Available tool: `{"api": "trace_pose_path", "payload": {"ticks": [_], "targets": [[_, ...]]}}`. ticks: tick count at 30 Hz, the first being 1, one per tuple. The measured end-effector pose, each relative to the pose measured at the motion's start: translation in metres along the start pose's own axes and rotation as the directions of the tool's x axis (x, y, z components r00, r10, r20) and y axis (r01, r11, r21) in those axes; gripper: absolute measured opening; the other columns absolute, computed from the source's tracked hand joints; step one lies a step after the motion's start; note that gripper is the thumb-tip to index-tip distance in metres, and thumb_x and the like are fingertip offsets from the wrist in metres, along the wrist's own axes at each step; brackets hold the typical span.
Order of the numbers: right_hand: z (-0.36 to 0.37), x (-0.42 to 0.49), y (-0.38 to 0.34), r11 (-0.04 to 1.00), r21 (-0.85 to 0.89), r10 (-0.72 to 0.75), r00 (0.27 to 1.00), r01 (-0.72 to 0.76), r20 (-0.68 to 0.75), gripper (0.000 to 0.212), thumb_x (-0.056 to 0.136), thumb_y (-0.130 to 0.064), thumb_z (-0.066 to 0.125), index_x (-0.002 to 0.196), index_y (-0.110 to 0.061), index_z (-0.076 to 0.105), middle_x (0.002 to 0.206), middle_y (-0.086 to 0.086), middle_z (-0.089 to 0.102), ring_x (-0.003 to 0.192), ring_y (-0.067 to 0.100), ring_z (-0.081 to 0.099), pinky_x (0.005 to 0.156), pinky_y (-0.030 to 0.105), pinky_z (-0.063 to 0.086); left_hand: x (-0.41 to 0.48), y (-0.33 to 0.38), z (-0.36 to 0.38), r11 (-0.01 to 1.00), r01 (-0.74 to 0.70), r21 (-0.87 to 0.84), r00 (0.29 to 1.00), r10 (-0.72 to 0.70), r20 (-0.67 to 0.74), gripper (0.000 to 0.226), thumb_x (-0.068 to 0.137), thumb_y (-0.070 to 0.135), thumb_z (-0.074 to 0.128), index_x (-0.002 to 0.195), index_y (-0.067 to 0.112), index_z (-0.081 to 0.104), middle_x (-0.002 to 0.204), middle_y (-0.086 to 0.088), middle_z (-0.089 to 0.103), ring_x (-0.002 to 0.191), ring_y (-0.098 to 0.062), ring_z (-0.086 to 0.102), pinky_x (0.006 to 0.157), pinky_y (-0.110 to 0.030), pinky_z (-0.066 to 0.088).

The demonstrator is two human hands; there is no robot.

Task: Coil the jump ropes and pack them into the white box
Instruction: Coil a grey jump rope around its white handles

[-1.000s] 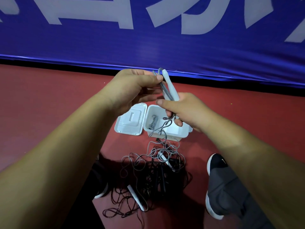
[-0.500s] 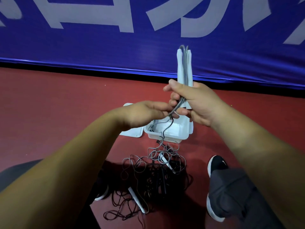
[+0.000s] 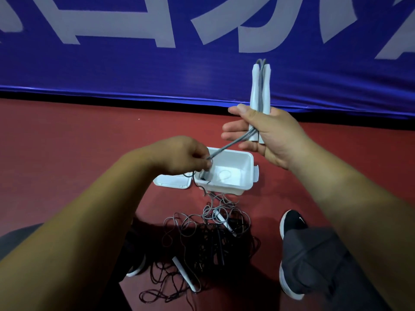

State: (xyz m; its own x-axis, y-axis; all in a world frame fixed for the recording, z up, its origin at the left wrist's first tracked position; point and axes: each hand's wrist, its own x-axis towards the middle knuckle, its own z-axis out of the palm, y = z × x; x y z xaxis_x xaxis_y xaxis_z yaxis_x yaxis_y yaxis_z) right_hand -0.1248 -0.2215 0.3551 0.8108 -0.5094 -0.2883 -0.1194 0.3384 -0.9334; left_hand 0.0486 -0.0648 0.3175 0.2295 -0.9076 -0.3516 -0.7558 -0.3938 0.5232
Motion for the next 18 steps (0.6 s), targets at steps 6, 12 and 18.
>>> {"api": "trace_pose_path", "payload": {"ticks": [6,12,18], "targets": [[-0.006,0.005,-0.002,0.999,0.035,0.037,0.999,-0.038,0.027,0.047,0.102,-0.027,0.071,0.139,0.000,0.057,0.111,0.022,0.079,0.106,0.033,0.078,0.081,0.036,0.066,-0.004,0.003,-0.005,0.971,0.029,-0.237,0.933,-0.111,-0.342,0.021,0.109,0.026,0.055,0.094,0.011,0.058,0.084,-0.011,0.071,0.057,-0.018,0.075,0.060,-0.041,0.064],[-0.001,-0.001,0.002,0.970,-0.136,0.231,0.943,-0.203,0.239,0.048,0.102,-0.022,0.069,0.139,0.005,0.053,0.116,0.025,0.077,0.111,0.035,0.077,0.083,0.033,0.066,-0.001,-0.007,-0.017,0.910,-0.027,-0.414,0.858,-0.192,-0.477,0.010,0.103,0.010,0.056,0.096,0.018,0.056,0.084,0.001,0.077,0.080,-0.017,0.076,0.064,-0.044,0.062],[0.008,-0.011,0.020,0.863,-0.406,0.483,0.726,-0.300,0.490,0.046,0.103,-0.007,0.066,0.143,0.007,0.049,0.118,0.023,0.077,0.095,0.026,0.079,0.076,0.029,0.066,-0.004,-0.009,-0.021,0.898,-0.119,-0.423,0.889,-0.093,-0.448,0.024,0.091,-0.006,0.066,0.100,0.015,0.072,0.086,-0.004,0.074,0.077,-0.008,0.064,0.076,-0.031,0.052]]}}
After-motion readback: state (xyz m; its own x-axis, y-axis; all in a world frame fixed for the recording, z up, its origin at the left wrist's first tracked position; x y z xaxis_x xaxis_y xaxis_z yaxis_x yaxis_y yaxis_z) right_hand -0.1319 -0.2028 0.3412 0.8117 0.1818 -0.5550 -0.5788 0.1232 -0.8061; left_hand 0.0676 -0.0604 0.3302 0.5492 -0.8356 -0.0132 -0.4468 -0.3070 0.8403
